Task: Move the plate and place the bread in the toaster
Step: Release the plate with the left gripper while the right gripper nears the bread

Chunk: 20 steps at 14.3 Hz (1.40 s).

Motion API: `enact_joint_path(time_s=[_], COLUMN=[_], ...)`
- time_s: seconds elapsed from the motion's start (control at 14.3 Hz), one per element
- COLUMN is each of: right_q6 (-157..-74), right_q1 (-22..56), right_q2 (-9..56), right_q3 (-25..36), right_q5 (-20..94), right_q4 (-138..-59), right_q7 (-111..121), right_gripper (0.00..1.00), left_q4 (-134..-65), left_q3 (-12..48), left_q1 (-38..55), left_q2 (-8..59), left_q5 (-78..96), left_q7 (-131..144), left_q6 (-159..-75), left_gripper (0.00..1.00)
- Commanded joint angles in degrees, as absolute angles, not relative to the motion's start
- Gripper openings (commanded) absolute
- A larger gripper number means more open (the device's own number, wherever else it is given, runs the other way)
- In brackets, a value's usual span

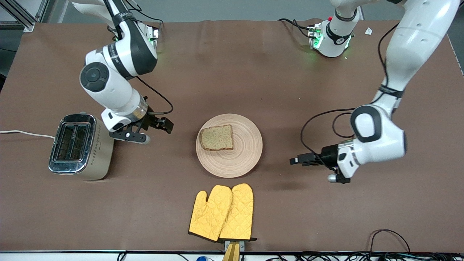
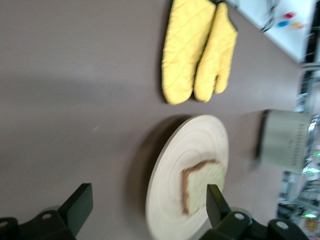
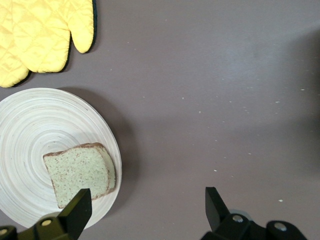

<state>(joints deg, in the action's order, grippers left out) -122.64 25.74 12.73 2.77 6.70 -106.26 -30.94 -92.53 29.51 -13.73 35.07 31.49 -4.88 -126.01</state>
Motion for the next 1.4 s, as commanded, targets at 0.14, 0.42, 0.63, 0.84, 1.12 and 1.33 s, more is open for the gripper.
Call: enact_joint_path(time_s=[0.14, 0.42, 0.63, 0.84, 1.12, 1.33], right_q6=[-128.9, -132.5, -132.9, -133.0, -133.5, -136.7], right_q1=[29.5, 35.4, 38.5, 38.7, 38.0, 38.6], right_q2=[17.2, 22.2, 24.6, 25.9, 29.9, 32.9], right_q3=[3.3, 3.3, 3.3, 3.3, 3.3, 3.3], right_q5=[6.7, 6.6, 6.6, 6.6, 6.5, 6.7], right_q4=[-106.2, -105.8, -105.9, -105.7, -103.5, -102.7], right_q7=[-35.5, -38.1, -40.3, -42.4, -42.4, -43.1], right_gripper=[1.00, 1.00, 0.95, 0.76, 0.61, 0.58], left_q4=[-84.3, -79.6, -76.2, -76.0, -78.0, -79.2], left_q3=[28.8, 28.7, 28.7, 28.7, 15.9, 9.1], left_q1=[-14.6, -15.7, -16.1, -16.3, -7.3, -3.3], left_q2=[27.9, 22.3, 19.6, 15.8, 7.4, 3.8], left_q5=[12.0, -0.1, -9.5, -12.4, -9.3, -3.0], left_q7=[10.1, 10.0, 9.2, 8.7, 7.5, 7.2], left_q6=[-108.2, -94.9, -89.8, -89.6, -89.2, -85.8], left_gripper=[1.00, 1.00, 1.00, 1.00, 1.00, 1.00])
